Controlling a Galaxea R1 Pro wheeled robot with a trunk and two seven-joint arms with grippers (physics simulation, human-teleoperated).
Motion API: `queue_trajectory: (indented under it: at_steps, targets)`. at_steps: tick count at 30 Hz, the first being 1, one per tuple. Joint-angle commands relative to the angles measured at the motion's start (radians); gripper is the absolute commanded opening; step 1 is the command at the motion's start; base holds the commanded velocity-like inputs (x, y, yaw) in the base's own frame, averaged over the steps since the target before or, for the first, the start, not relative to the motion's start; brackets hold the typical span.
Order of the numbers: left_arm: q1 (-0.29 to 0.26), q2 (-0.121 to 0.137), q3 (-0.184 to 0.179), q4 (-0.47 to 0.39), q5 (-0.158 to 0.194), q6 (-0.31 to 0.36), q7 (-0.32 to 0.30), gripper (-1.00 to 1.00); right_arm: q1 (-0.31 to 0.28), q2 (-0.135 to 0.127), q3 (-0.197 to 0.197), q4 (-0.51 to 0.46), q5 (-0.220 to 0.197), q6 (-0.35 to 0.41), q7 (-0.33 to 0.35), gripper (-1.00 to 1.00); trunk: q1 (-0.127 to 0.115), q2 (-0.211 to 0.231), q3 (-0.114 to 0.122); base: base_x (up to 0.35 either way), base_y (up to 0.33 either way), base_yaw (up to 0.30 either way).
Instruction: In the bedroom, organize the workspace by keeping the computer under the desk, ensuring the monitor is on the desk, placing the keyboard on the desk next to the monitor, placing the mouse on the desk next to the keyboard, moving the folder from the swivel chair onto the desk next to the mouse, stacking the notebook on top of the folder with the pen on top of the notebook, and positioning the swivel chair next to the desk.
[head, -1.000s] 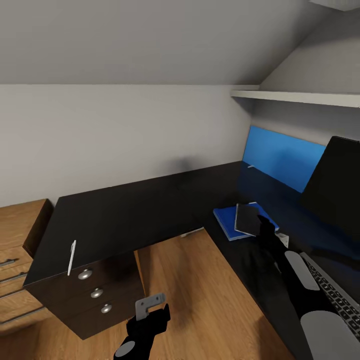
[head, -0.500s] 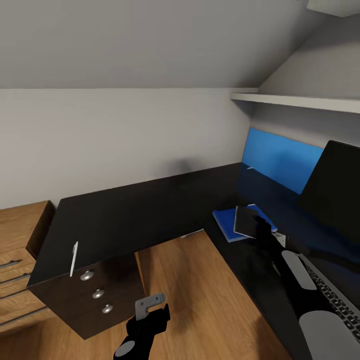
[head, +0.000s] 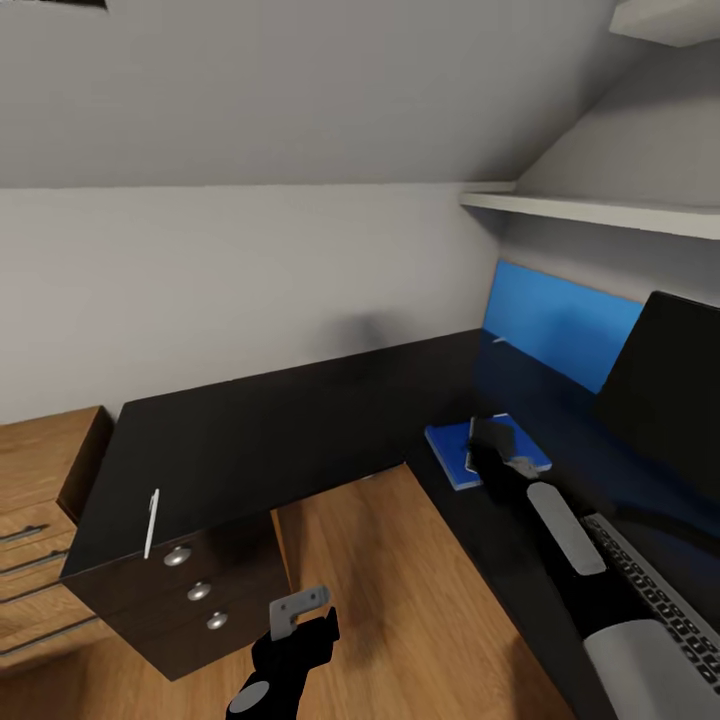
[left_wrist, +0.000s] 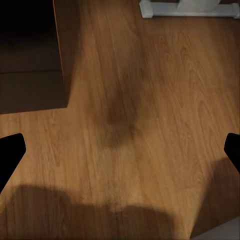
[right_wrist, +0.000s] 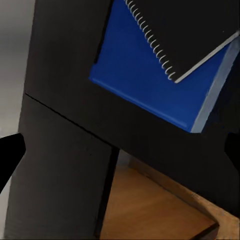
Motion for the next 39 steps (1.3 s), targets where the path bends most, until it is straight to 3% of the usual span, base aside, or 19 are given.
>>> queue_trajectory:
  at_steps: [1,4,5,8,9,13,15,18,19,20,21,23,24,28,35,39]
  targets:
    - [-0.001,0.001,-0.002,-0.002,0.004,0.004,0.007,1.0,-0.001,0.0,0.034,-0.022,0.029,0.017,-0.064,1.0,-0.004,0.007,0.002,0.0,0.0,0.0]
    - [-0.001,0.001,-0.002,-0.002,0.003,0.004,0.007,1.0,-0.001,0.001,0.079,-0.04,0.086,0.028,-0.112,1.0,-0.015,0.028,0.012,0.0,0.0,0.0]
    - [-0.001,0.001,-0.001,-0.002,0.002,0.004,0.007,1.0,-0.001,0.004,0.122,-0.05,0.174,0.019,-0.139,1.0,-0.019,0.035,0.015,0.0,0.0,0.0]
    - [-0.001,0.001,-0.001,-0.002,0.002,0.004,0.007,1.0,-0.001,0.013,0.141,-0.053,0.251,-0.001,-0.15,1.0,-0.031,0.056,0.024,0.0,0.0,0.0]
    - [-0.001,0.001,-0.001,-0.002,0.002,0.004,0.007,1.0,-0.001,0.022,0.148,-0.055,0.296,-0.013,-0.155,1.0,-0.035,0.063,0.027,0.0,0.0,0.0]
    - [-0.001,0.001,0.003,-0.002,0.002,0.004,0.007,1.0,-0.001,0.047,0.158,-0.057,0.37,-0.017,-0.167,1.0,-0.05,0.091,0.04,0.0,0.0,0.0]
    - [-0.001,0.001,0.006,-0.003,0.002,0.004,0.007,1.0,-0.001,0.053,0.165,-0.062,0.386,0.0,-0.177,1.0,-0.05,0.091,0.04,0.0,0.0,0.0]
    - [-0.001,0.001,0.01,-0.003,0.002,0.004,0.007,1.0,-0.001,0.06,0.188,-0.071,0.411,0.055,-0.215,1.0,-0.05,0.091,0.04,0.0,0.0,0.0]
    - [-0.001,0.001,0.011,-0.004,0.003,0.004,0.007,1.0,-0.002,0.064,0.205,-0.074,0.429,0.104,-0.258,1.0,-0.05,0.091,0.04,0.0,0.0,0.0]
    - [-0.001,0.001,0.013,-0.005,0.003,0.004,0.007,1.0,-0.004,0.086,0.223,-0.074,0.461,0.193,-0.352,1.0,-0.05,0.091,0.04,0.0,0.0,0.0]
    - [-0.001,0.001,0.013,-0.005,0.003,0.004,0.007,1.0,-0.005,0.102,0.229,-0.069,0.476,0.227,-0.39,1.0,-0.05,0.091,0.04,0.0,0.0,0.0]
    - [-0.001,0.001,0.013,-0.006,0.003,0.004,0.007,1.0,-0.006,0.121,0.232,-0.061,0.49,0.251,-0.419,1.0,-0.05,0.091,0.04,0.0,0.0,0.0]
    - [-0.001,0.001,0.013,-0.006,0.003,0.004,0.007,1.0,-0.006,0.145,0.235,-0.057,0.51,0.272,-0.445,1.0,-0.05,0.091,0.04,0.0,0.0,0.0]
    - [-0.001,0.001,0.013,-0.007,0.004,0.004,0.006,1.0,-0.007,0.167,0.237,-0.085,0.526,0.286,-0.468,1.0,-0.05,0.091,0.04,0.0,0.0,0.0]
    - [-0.001,0.001,0.014,-0.008,0.003,0.004,0.006,1.0,-0.003,0.168,0.256,-0.182,0.53,0.3,-0.477,1.0,-0.05,0.091,0.04,0.0,0.0,0.0]
    - [-0.001,0.001,0.018,-0.008,0.003,0.004,0.006,1.0,-0.002,0.171,0.332,-0.208,0.532,0.298,-0.494,1.0,-0.05,0.091,0.04,0.0,0.0,0.085]
